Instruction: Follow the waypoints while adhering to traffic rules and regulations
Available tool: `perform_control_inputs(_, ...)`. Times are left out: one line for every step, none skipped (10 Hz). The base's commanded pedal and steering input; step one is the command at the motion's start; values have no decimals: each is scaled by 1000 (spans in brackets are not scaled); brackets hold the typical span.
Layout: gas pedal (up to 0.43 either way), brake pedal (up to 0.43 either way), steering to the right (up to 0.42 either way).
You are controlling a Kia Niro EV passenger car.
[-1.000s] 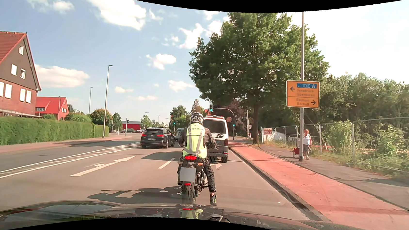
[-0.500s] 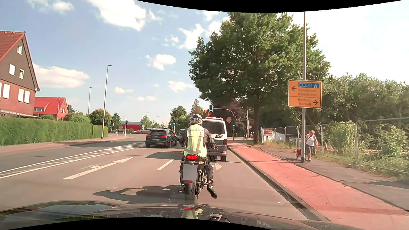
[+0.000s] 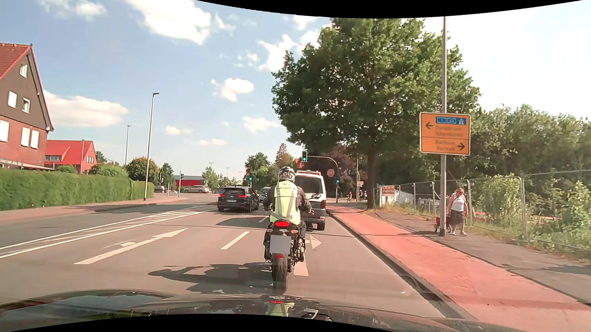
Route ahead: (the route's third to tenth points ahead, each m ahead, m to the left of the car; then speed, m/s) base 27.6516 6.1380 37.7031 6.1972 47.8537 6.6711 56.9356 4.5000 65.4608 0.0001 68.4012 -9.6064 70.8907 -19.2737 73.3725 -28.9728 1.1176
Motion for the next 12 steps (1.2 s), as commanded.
perform_control_inputs(98,0,12)
perform_control_inputs(98,0,12)
perform_control_inputs(98,0,12)
perform_control_inputs(98,0,12)
perform_control_inputs(110,0,12)
perform_control_inputs(150,0,12)
perform_control_inputs(177,0,12)
perform_control_inputs(177,0,11)
perform_control_inputs(177,0,11)
perform_control_inputs(177,0,11)
perform_control_inputs(177,0,11)
perform_control_inputs(177,0,11)
